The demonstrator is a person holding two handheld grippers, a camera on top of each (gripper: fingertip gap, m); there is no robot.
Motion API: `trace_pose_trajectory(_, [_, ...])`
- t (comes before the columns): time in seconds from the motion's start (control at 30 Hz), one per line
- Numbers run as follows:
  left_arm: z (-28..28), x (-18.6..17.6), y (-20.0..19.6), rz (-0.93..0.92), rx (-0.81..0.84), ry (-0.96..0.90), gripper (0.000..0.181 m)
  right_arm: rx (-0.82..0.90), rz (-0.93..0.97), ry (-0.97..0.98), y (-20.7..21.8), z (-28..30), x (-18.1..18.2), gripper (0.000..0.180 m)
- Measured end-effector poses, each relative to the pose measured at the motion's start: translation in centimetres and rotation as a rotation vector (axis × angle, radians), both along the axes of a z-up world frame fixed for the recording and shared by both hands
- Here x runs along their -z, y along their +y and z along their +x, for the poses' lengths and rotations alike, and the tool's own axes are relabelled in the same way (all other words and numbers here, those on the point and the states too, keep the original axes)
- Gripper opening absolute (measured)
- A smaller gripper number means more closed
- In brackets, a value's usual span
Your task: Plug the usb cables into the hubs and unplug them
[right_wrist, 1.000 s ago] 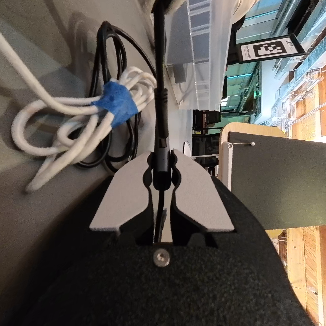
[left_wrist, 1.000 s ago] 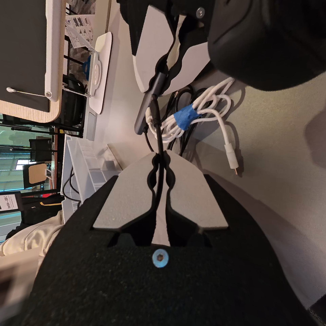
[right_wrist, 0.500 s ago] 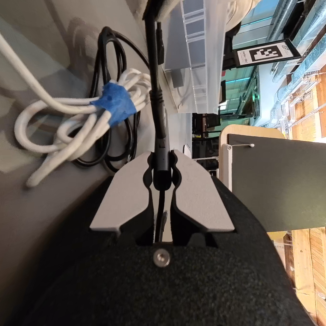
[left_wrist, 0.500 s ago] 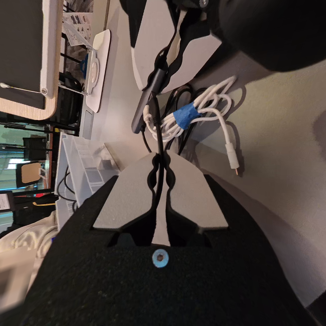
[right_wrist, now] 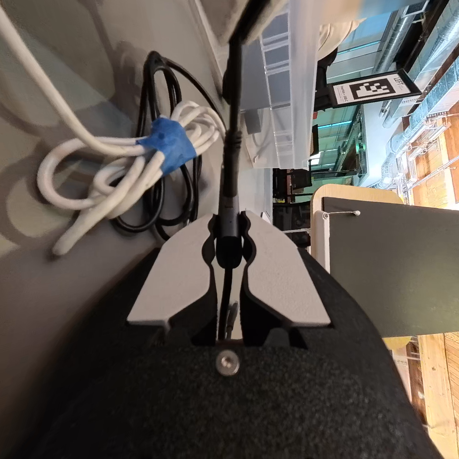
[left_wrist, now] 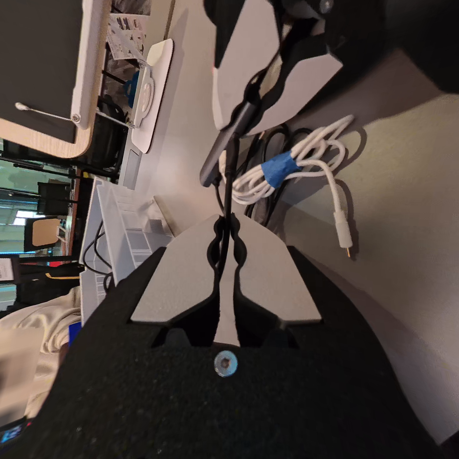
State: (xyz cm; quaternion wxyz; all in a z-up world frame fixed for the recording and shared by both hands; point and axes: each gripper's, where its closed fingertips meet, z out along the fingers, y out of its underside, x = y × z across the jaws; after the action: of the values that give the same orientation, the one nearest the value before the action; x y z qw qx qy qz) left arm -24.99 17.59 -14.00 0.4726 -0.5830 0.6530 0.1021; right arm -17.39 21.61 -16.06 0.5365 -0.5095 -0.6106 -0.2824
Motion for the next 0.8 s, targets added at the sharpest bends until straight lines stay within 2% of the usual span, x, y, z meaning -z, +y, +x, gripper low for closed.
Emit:
trace_pose_trajectory(0.07, [-0.1,0.1,0.1,-0.057,-0.011,-0.049,0.005,-0.028,0.003,-0.014,-0.2,-0.2,0.2,0.017])
trace_pose_trajectory(0.23, [0.0,2.5,-0.9,-0.393,-0.038,-0.210,0.005,-0.071,0.052,-0.020,-0.6,-0.6,-0.5,0.017])
trace_pose_trajectory(0.37, [1.3,2.4,-1.6,-0.574,-0.041,-0.314,0.016,-0.119,0.094,-0.027,-1.7,-1.8,-0.9,0.017])
trace_pose_trajectory(0.5, [1.3,2.6,-1.6,-0.586,-0.069,-0.306,0.012,-0.123,0.102,-0.035,-1.7,-1.7,-0.9,0.018])
trace_pose_trajectory(0.53, [1.3,2.6,-1.6,-0.595,-0.078,-0.301,0.005,-0.123,0.104,-0.031,-1.8,-1.8,-0.9,0.017])
trace_pose_trajectory(0.7, [1.5,2.5,-1.6,-0.654,-0.118,-0.335,0.004,-0.118,0.115,-0.059,-1.9,-1.7,-0.8,0.017])
trace_pose_trajectory(0.8, [1.6,2.4,-1.5,-0.611,-0.103,-0.287,0.004,-0.117,0.126,-0.077,-1.8,-1.6,-0.6,0.017])
